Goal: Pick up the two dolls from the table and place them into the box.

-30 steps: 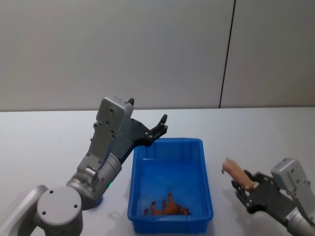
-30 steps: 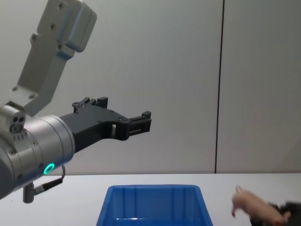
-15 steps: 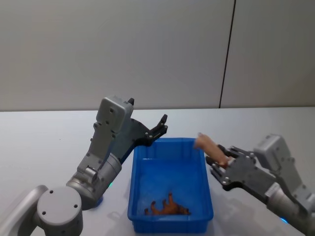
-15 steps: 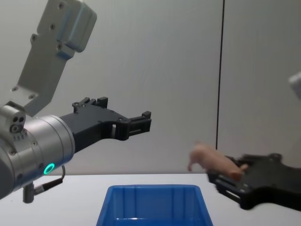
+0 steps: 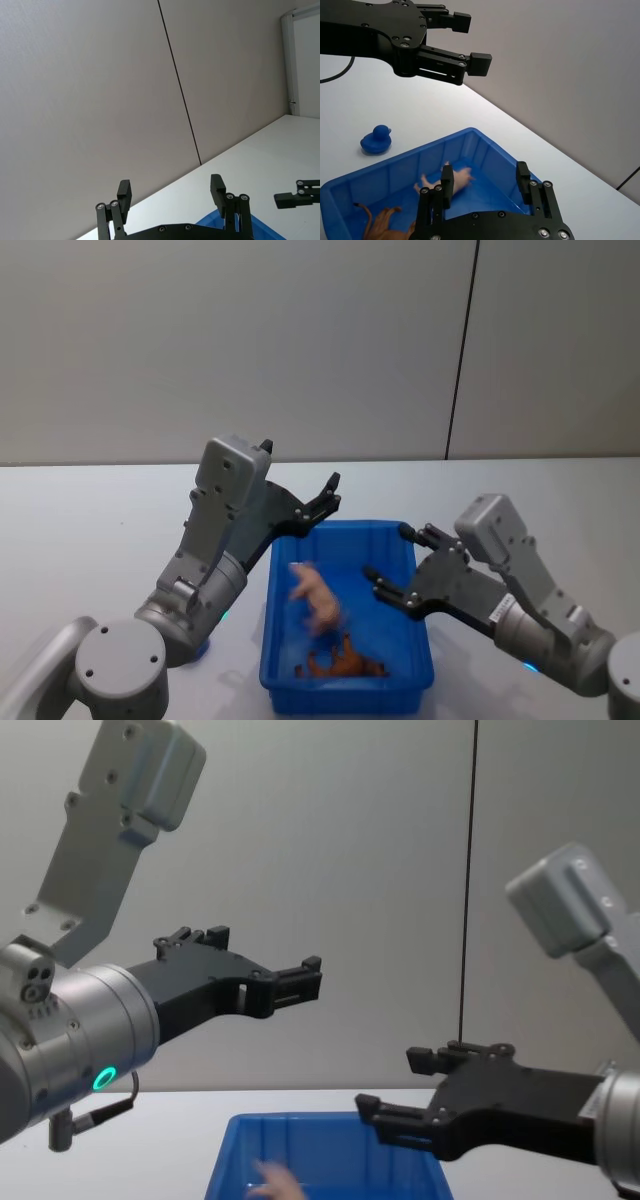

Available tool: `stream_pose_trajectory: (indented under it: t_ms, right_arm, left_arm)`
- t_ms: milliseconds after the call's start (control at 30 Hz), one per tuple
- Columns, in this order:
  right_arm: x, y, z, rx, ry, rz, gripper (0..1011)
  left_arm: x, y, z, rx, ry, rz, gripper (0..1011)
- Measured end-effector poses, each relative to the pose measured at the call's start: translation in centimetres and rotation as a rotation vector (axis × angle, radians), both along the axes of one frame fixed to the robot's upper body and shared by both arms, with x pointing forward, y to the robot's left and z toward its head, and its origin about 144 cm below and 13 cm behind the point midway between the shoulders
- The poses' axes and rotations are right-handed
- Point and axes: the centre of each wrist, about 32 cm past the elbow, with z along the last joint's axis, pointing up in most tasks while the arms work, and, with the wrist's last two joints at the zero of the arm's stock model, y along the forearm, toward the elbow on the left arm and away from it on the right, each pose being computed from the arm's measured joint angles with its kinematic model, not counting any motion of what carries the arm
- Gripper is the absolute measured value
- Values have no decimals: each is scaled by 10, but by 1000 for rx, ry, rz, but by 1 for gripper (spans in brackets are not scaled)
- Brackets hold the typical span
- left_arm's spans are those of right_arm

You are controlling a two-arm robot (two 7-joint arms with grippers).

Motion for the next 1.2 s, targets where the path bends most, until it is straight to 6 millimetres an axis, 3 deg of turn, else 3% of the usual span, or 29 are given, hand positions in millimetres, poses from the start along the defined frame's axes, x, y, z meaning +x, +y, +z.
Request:
stream_pose_trajectory:
  t_ms: [367,833,1200]
  right_arm:
    - [9,-3,1,-3,-7,-9,998]
    - [0,-42,-3,21,6,-75,1001]
    - [-8,-60,-5,33,18,-113,1001]
  left_arm:
    - [0,0,0,0,0,0,1001]
    - [0,0,0,0,0,0,1001]
    - [-2,1,0,13,4,2,1001]
